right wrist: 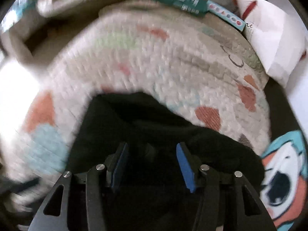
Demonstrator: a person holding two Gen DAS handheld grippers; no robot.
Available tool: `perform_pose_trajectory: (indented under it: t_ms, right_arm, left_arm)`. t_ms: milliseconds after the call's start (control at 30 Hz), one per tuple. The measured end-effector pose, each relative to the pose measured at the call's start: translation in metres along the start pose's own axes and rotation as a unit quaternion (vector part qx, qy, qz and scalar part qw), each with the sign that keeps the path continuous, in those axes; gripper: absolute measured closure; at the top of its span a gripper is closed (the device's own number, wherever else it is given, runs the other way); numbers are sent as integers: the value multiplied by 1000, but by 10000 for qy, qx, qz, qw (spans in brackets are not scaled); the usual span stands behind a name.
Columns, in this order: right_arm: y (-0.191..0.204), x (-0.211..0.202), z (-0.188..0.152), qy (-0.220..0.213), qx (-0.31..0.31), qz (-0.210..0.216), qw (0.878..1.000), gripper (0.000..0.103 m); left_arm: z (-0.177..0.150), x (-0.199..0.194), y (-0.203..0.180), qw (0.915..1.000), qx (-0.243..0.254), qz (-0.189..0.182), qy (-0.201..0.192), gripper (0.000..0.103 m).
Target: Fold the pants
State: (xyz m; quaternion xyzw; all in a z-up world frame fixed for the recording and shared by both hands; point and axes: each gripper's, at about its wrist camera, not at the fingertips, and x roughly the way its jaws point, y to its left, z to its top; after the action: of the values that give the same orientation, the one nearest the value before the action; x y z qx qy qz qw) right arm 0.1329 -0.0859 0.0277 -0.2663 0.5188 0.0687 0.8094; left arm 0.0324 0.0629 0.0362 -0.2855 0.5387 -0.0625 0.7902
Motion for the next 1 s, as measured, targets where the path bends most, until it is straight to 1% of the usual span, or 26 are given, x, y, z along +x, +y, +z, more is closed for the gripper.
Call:
perform_pose_trajectory:
  t_ms: [67,133,167,200,233,267,333,367,400,467,500,567,600,667,700,767,833,900,933,967,1000]
  right_arm:
    - [-16,-6,-25,193,-77,-190,9996,47]
    - [-33,-14,-60,594,-13,-191,9981,44]
    - [-42,-15,-76,805,76,-133,9966,41]
    - [-52,-18,-88,941,217,-28,9953,33]
    - [-60,-21,-92,1028,313,-23,9942,32]
    - [-69,-26,-98,1172,393,-130,9922,32]
    - [-80,-37,-98,1140,476,-205,9921,30]
    - [-84,-42,-95,1058,540,-182,9928,30]
    - [-89,-49,-87,869,674,-29,9939,30]
    - [-90,-58,-68,573,848,409,9939,30]
    - [-87,-60,-51,409,875,700,9929,30]
    - [-72,-60,-21,167,760,1170,9901,30]
    - [-60,-57,-5,116,628,1411,9879,30]
    - [-34,-47,24,176,372,1773,9833,30]
    - [-21,-39,38,257,243,1829,9825,30]
    - [7,-26,59,446,-47,1679,9848,30]
    - [29,-5,73,670,-400,1300,9884,30]
    - [41,16,76,946,-575,928,9895,30]
    - [42,27,75,1124,-569,896,9880,35]
    - [40,33,73,1240,-457,1096,9852,46]
    - [35,35,70,1276,-188,1509,9801,70]
  left_arm:
    - [4,-8,3,9999,52,-11,-122,59]
    - [10,-10,5,9998,59,-29,-193,57]
    - [14,-8,7,9998,33,-81,-184,57]
    - [17,-6,7,9998,5,-120,-151,56]
    - [19,-2,7,9998,-39,-175,-89,56]
    - [22,2,6,9997,-63,-223,-44,56]
    - [23,8,3,9996,-46,-279,25,56]
    - [22,11,0,9996,-14,-287,39,56]
    - [21,14,-3,9996,24,-291,56,56]
    - [18,19,-5,9993,8,-349,103,56]
    - [17,22,-5,9991,-40,-405,133,56]
    - [14,29,-4,9979,-190,-586,192,56]
    - [13,32,-4,9975,-229,-647,182,56]
    - [11,34,-6,9973,-207,-698,108,55]
    - [11,34,-8,9971,-161,-741,60,54]
    - [10,36,-10,9965,-103,-829,5,52]
    - [9,39,-11,9963,-90,-849,-52,52]
    - [6,41,-14,9967,-14,-804,-150,53]
    - [4,41,-18,9972,86,-726,-172,60]
    - [3,45,-25,9977,308,-588,-113,84]
    - [1,49,-29,9976,436,-538,-11,90]
